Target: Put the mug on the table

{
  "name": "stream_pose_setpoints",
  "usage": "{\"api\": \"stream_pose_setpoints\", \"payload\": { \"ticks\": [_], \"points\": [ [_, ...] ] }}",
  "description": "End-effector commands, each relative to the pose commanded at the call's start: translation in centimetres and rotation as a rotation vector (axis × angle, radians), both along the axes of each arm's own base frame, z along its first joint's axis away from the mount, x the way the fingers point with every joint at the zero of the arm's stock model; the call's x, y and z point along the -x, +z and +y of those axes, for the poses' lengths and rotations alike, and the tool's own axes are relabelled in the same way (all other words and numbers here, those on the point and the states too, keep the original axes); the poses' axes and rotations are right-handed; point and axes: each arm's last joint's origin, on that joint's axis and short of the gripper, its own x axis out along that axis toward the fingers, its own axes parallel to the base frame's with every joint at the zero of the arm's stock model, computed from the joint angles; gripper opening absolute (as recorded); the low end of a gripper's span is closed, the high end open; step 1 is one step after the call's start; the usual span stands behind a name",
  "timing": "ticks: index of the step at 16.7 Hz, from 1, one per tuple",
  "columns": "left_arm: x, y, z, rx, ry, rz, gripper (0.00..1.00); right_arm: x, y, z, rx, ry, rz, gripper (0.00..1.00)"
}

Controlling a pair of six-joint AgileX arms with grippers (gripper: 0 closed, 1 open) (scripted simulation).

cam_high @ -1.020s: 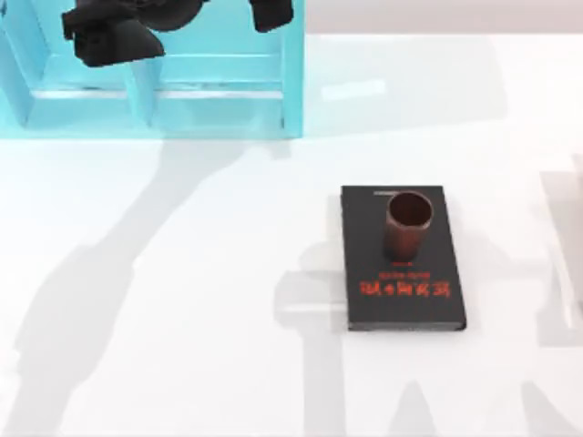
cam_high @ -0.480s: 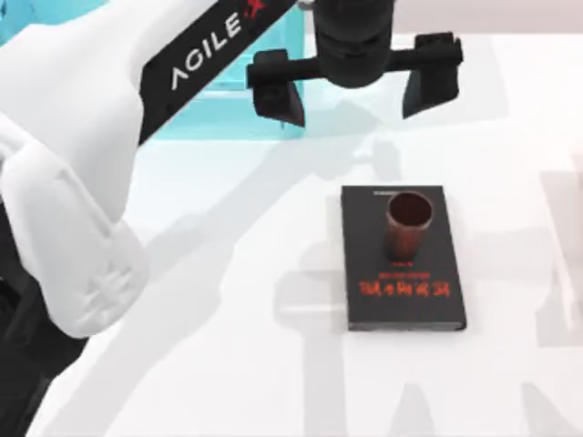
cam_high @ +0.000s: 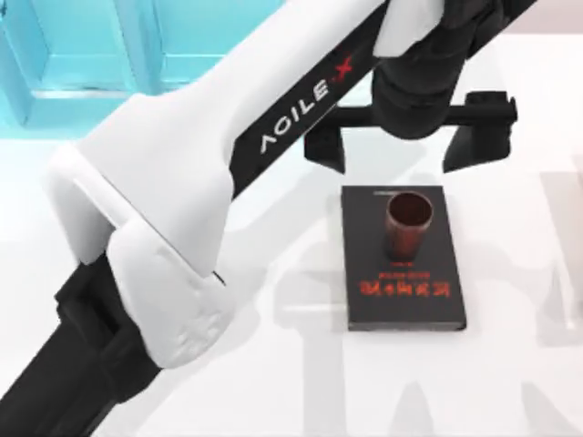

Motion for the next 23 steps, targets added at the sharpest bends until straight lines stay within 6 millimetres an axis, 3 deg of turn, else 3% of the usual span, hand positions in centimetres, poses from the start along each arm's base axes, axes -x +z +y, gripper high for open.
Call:
{"api": "stream_pose_setpoints", "payload": {
  "ticks": [10,13,20,23],
  "points": [
    [-0.2,-1.0,-0.3,-0.015,0.005,0.018,1.0,0.0,0.0,0.0,0.0,0.0,0.0,1.0],
    [-0.9,-2.8,-0.6,-0.016,0.003,0.019,1.0,0.0,0.0,0.0,0.0,0.0,0.0,1.0],
    [-1.8,-9.0,-0.6,-0.02,0.004,0.022,1.0,0.0,0.0,0.0,0.0,0.0,0.0,1.0],
    [-1.9,-10.1,-0.4,-0.017,0.004,0.02,1.0,0.0,0.0,0.0,0.0,0.0,0.0,1.0]
  ]
}}
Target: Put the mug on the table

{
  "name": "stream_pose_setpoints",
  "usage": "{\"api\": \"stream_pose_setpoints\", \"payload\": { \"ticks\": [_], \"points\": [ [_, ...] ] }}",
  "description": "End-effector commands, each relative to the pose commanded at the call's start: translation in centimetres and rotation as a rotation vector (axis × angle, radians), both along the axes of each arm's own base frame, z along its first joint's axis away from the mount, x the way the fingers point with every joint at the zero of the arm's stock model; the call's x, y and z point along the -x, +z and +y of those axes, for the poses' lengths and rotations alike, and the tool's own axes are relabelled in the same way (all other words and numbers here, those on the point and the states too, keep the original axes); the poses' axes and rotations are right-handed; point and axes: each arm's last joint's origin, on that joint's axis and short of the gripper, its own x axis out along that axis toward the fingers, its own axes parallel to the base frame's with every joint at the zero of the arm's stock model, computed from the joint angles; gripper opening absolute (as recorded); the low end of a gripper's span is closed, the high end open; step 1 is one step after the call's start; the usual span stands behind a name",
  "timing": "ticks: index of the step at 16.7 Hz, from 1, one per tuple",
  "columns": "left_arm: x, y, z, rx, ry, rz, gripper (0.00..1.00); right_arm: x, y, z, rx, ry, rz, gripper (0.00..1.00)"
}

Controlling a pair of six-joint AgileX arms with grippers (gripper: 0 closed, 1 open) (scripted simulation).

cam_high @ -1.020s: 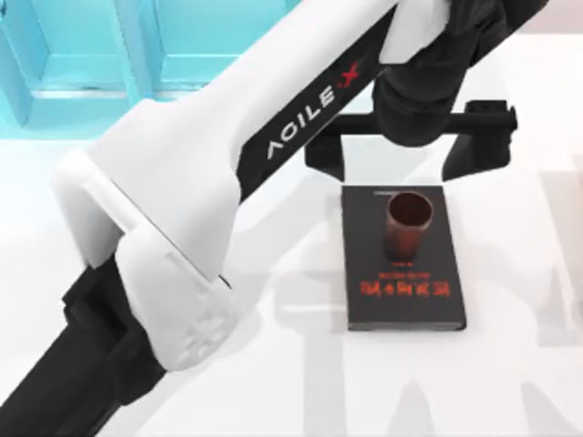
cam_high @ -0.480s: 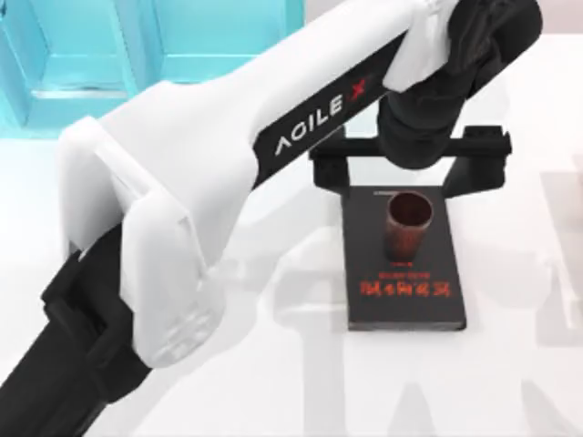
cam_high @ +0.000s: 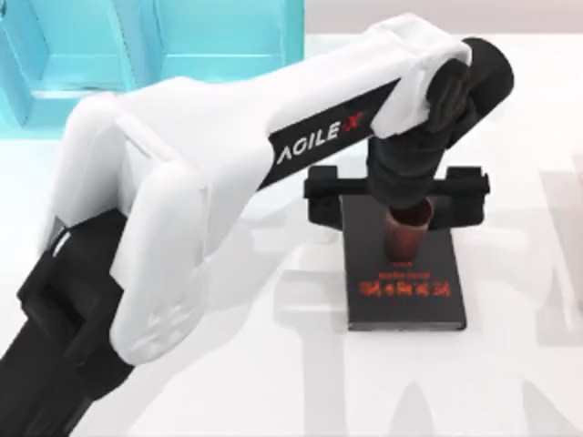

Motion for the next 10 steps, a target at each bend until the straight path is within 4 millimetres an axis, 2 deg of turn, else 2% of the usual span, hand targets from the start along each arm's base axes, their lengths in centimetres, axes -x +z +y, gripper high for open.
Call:
{"api": "stream_pose_setpoints", "payload": {
  "ticks": [4,10],
  "points": [
    [0.0,-0.02,0.0,0.0,0.0,0.0,1.0,0.0,0.0,0.0,0.0,0.0,0.0,1.0],
    [0.0,-0.02,0.0,0.0,0.0,0.0,0.55,0.0,0.0,0.0,0.0,0.0,0.0,1.0]
  ]
}}
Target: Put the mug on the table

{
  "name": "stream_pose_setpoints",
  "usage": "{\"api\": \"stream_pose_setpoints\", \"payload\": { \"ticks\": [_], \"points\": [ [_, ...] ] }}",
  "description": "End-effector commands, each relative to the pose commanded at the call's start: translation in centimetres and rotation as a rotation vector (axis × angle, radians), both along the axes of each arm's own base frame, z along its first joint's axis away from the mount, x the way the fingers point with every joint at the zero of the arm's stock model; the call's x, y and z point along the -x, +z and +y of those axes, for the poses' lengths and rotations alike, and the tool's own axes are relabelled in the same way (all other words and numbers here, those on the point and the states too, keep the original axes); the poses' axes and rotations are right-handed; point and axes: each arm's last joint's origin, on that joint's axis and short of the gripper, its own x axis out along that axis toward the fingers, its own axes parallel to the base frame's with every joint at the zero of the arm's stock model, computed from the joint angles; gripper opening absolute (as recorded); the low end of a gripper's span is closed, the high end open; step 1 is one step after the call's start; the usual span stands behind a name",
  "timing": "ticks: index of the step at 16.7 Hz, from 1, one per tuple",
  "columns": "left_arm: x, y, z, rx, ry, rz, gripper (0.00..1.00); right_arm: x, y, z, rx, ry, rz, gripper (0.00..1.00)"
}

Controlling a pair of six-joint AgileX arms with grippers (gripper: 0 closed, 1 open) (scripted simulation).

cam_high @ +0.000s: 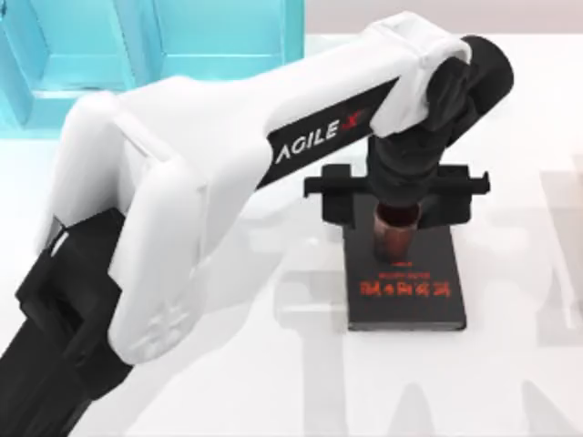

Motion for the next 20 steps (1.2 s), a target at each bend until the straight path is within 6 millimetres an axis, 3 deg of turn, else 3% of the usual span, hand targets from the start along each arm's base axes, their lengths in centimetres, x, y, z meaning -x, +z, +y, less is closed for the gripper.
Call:
{"api": "stream_pose_setpoints", "payload": {
  "ticks": [7,17,20],
  "points": [
    [0.0,0.0,0.0,0.0,0.0,0.0,0.02,0.0,0.0,0.0,0.0,0.0,0.0,1.0],
    [0.1,0.0,-0.1,-0.001,-0.006,0.001,0.0,0.0,0.0,0.0,0.0,0.0,0.0,1.0],
    [0.1,1.1,-0.3,-0.003,-0.005,0.002,0.0,0.0,0.0,0.0,0.0,0.0,0.0,1.0]
  ]
}}
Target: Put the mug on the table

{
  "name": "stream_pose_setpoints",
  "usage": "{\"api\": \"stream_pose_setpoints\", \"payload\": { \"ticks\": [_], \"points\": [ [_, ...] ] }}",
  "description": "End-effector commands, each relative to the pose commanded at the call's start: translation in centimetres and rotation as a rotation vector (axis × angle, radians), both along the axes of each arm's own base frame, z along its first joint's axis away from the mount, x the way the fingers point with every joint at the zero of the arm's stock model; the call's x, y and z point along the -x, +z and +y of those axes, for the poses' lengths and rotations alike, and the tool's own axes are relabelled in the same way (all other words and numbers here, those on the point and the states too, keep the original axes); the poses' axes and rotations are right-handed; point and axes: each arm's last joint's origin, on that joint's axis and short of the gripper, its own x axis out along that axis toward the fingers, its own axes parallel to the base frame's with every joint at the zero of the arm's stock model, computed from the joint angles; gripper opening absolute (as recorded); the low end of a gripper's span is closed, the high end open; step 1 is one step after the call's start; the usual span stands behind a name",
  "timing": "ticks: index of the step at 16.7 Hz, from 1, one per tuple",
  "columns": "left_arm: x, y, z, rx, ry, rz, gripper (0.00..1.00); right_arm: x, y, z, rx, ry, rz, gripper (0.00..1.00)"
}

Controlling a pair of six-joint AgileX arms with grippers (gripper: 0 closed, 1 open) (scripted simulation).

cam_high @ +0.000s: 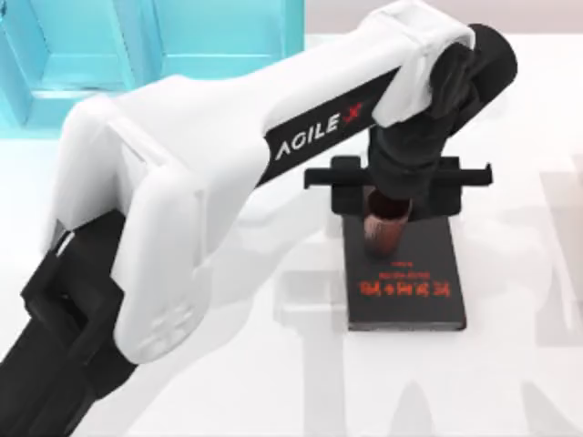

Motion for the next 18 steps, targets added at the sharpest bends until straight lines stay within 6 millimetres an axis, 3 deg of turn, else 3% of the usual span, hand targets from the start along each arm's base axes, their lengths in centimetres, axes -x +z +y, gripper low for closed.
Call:
{"api": "stream_pose_setpoints", "payload": {
  "ticks": [6,13,15,18],
  "points": [
    [0.0,3.6,0.1,0.004,0.0,-0.003,0.0,0.0,0.0,0.0,0.0,0.0,0.0,1.0],
    [-0.2,4.2,0.6,0.007,-0.002,-0.006,0.0,0.0,0.0,0.0,0.0,0.0,0.0,1.0],
    [-1.0,5.2,2.2,0.018,-0.002,-0.015,0.0,0.0,0.0,0.0,0.0,0.0,0.0,1.0],
    [-2.7,7.1,6.8,0.027,0.001,-0.026,0.0,0.0,0.0,0.0,0.0,0.0,0.0,1.0]
  ]
}}
